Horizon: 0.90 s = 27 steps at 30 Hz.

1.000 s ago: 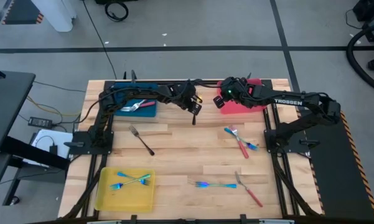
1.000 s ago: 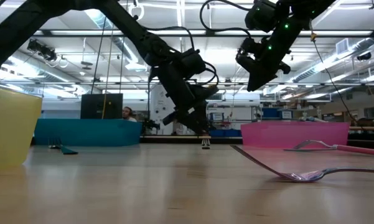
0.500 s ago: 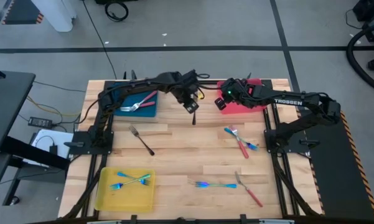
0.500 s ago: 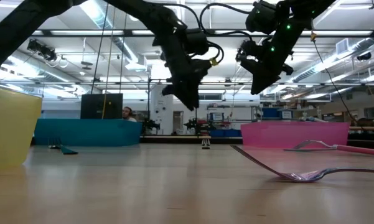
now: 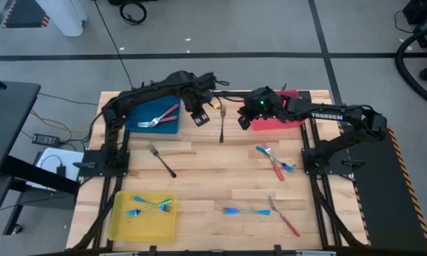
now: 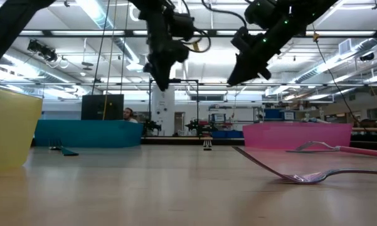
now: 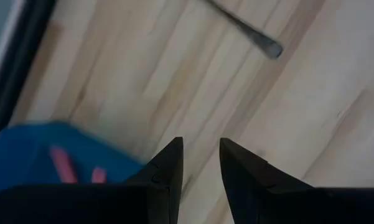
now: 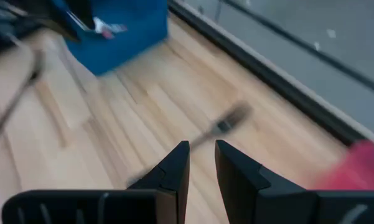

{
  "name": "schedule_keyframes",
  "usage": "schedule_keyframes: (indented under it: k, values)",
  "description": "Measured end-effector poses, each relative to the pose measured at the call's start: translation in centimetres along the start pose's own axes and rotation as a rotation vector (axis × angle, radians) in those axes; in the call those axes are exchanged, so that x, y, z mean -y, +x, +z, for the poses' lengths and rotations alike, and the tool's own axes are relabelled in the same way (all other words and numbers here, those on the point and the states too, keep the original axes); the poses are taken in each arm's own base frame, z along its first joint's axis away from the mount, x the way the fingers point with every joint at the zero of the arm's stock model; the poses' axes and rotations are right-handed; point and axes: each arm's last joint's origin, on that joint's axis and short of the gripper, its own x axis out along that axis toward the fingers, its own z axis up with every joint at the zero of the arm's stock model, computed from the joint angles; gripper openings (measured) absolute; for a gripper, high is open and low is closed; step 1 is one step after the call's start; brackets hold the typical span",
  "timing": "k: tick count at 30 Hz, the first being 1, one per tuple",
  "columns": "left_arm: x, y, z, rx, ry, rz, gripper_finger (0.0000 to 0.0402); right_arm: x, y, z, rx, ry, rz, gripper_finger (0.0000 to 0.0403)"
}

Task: Sort silverware by color (type)
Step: Put the black fork into the red bin

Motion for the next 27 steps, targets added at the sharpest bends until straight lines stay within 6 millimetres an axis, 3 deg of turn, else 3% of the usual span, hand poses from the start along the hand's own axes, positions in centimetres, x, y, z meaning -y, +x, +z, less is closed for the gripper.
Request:
schedule_keyframes:
  k: [5, 11, 16, 21, 27]
  values:
    - [-1.3, -4.2, -1.7, 0.064, -0.032, 0.013, 0.0105, -0.5, 1.2, 0.8, 0.084, -0.025, 0.074, 0.0086]
    - [-2.4, -9.3, -4.0, 0.202, -0.037, 0.039, 0.0105, -0.9, 3.9, 0.2, 0.061, -0.037, 0.167, 0.0100]
    - [-2.8, -12.8, -5.9, 0.312, -0.011, 0.065, 0.0105, -0.8, 6.4, -0.1, 0.092, 0.140, 0.135, 0.0116]
    - [-3.3, -14.9, -7.4, 0.374, 0.005, 0.096, 0.0105, -0.6, 8.8, 0.9, 0.065, 0.224, 0.031, 0.0115]
    - [-3.9, -15.5, -7.9, 0.384, 0.012, 0.114, 0.0105, -1.5, 11.7, 3.1, -0.120, 0.173, -0.032, 0.0115]
